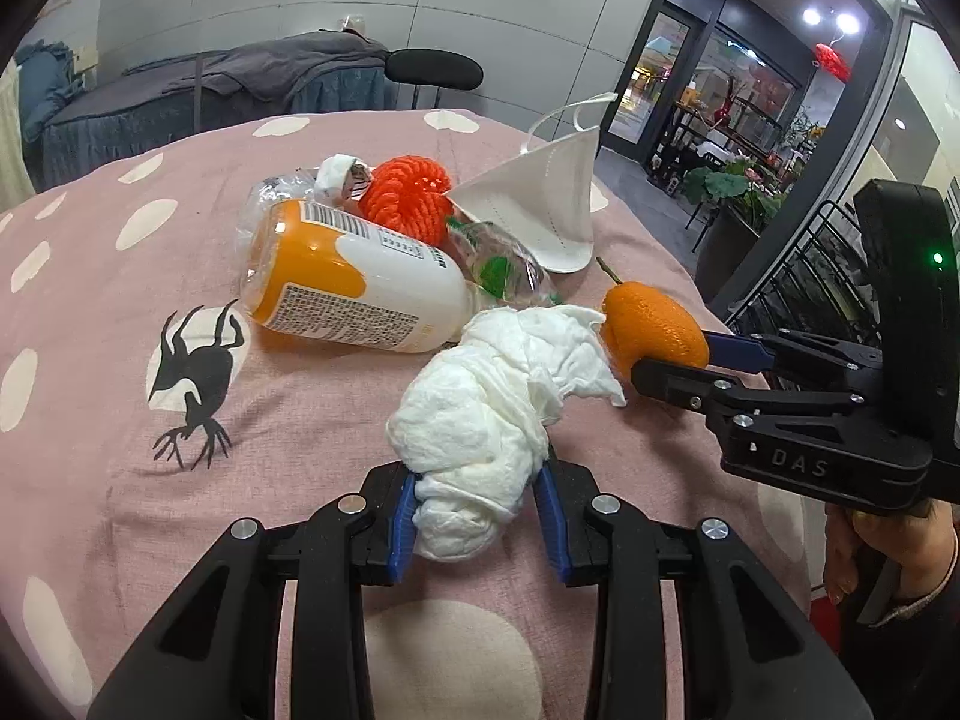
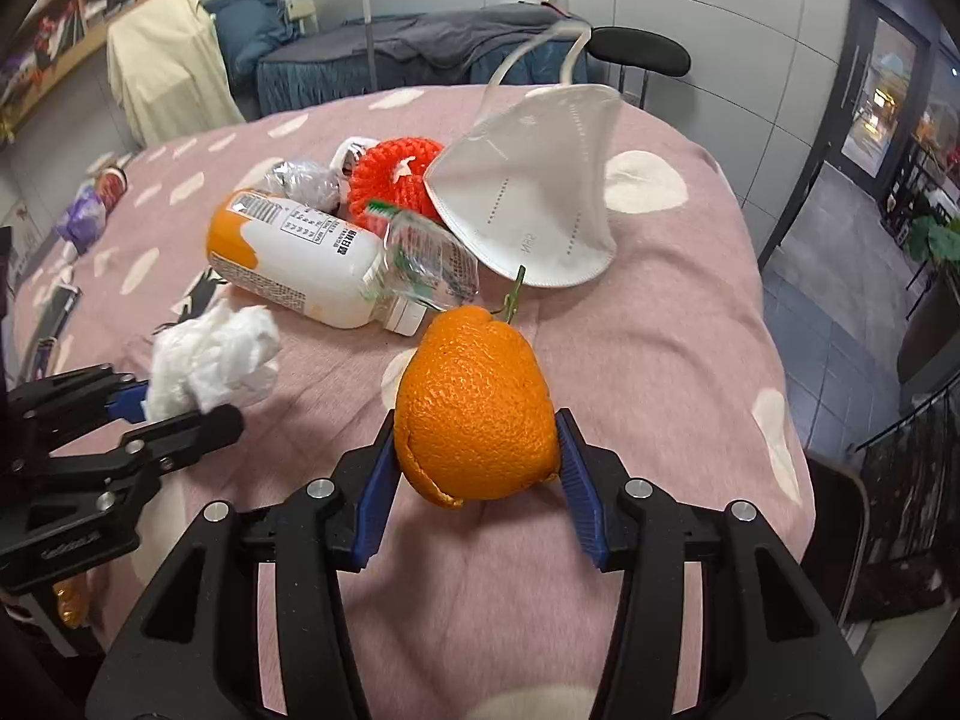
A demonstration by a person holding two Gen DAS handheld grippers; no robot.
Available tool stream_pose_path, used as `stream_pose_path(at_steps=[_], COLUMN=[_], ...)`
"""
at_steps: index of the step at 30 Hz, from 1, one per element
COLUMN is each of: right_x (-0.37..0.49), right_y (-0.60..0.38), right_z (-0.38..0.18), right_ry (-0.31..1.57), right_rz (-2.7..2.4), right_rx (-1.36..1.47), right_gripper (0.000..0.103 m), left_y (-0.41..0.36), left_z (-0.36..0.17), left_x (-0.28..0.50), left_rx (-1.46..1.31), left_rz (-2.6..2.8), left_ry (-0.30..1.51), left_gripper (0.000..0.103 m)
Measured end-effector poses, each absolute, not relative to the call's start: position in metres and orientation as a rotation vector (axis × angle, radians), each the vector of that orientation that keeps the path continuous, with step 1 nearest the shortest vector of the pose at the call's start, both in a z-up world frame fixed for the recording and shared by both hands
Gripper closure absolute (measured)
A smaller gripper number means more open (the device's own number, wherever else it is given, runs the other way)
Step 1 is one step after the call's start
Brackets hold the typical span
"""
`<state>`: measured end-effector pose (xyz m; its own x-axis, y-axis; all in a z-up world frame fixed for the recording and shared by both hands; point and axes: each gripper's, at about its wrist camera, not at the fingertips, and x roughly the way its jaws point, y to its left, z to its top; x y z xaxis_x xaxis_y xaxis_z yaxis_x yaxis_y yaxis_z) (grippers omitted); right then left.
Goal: Collect trash
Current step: 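Carry the orange with the right gripper over the brown bin and release it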
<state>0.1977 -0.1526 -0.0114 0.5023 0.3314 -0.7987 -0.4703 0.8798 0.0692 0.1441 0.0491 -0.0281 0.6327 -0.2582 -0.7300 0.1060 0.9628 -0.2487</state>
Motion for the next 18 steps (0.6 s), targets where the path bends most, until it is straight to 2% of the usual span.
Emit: stream_pose_path(at_steps=[18], right_x=[0.146], right_y=[-0.268], right_z=[0.009], right_ry=[0.784], right_rz=[0.330], right_rx=[0.062], right_gripper=[0.053], left_y=[-0.021], left_z=[-0.014], left_x=[0.149], left_rx=[-0.109], left_rz=[-0.366], left_ry=[0.841], left_gripper=[0.070])
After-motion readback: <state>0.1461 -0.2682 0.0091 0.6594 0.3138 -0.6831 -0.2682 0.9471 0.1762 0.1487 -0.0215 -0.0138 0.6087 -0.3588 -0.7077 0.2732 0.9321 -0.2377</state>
